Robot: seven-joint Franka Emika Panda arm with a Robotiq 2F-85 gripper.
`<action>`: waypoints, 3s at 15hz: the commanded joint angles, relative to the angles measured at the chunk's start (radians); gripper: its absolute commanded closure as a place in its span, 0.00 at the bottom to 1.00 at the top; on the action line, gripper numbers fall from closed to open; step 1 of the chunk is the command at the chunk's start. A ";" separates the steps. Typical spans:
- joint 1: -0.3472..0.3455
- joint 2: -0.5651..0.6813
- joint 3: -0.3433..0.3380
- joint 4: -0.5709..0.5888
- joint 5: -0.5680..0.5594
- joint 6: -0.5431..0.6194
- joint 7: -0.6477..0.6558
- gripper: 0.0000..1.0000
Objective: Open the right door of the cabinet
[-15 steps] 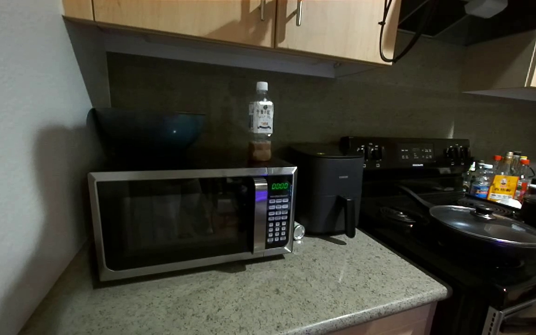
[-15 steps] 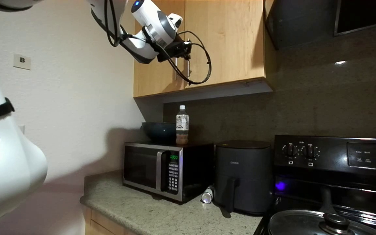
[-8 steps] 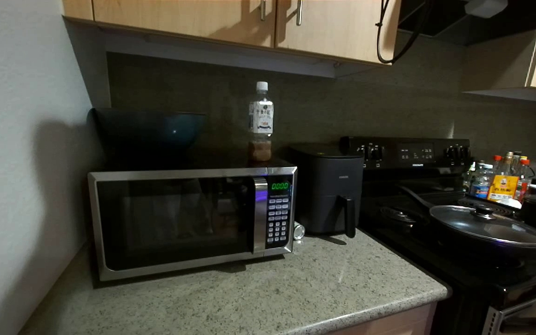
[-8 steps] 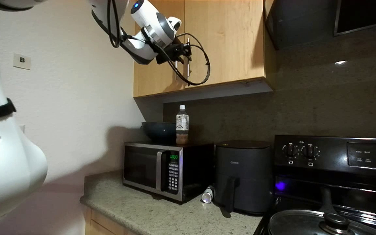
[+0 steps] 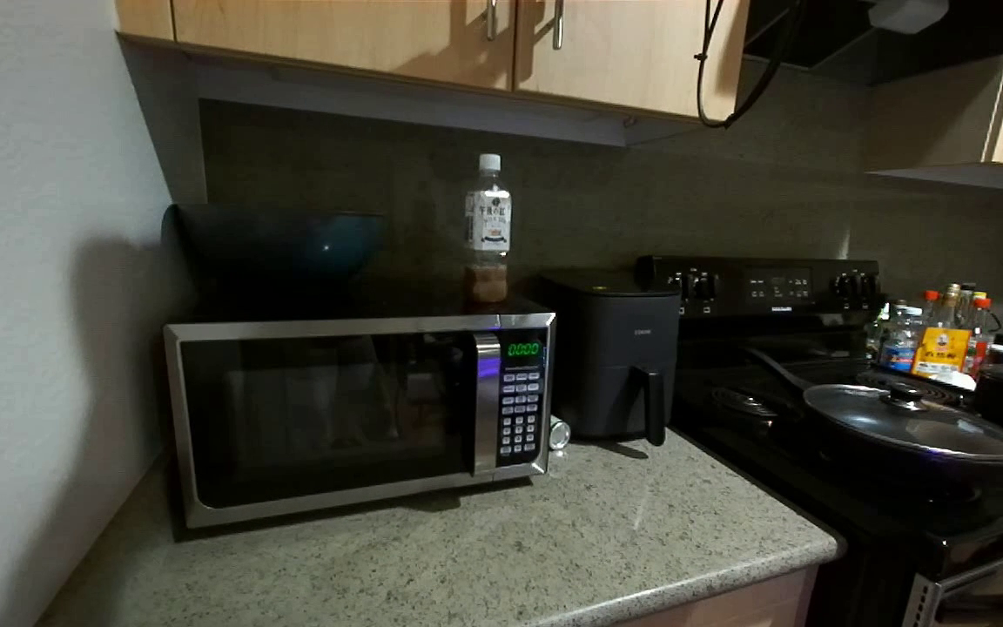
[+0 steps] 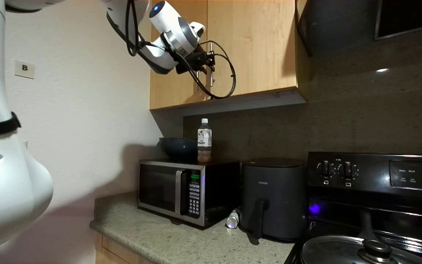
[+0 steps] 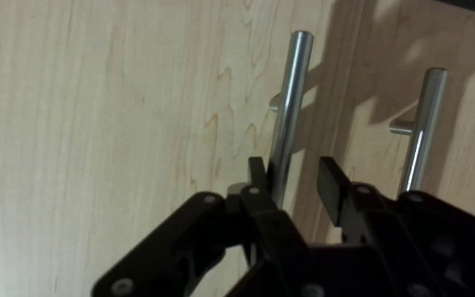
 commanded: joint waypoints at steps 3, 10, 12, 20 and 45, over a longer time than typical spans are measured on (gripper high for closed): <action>-0.011 -0.020 -0.018 0.013 -0.005 -0.002 0.008 0.95; 0.131 -0.237 -0.289 -0.157 0.227 0.072 0.045 0.93; 0.135 -0.329 -0.326 -0.249 0.285 0.104 0.085 0.93; 0.188 -0.236 -0.277 -0.218 0.286 0.096 0.059 0.86; 0.393 -0.551 -0.558 -0.574 0.432 0.229 0.081 0.93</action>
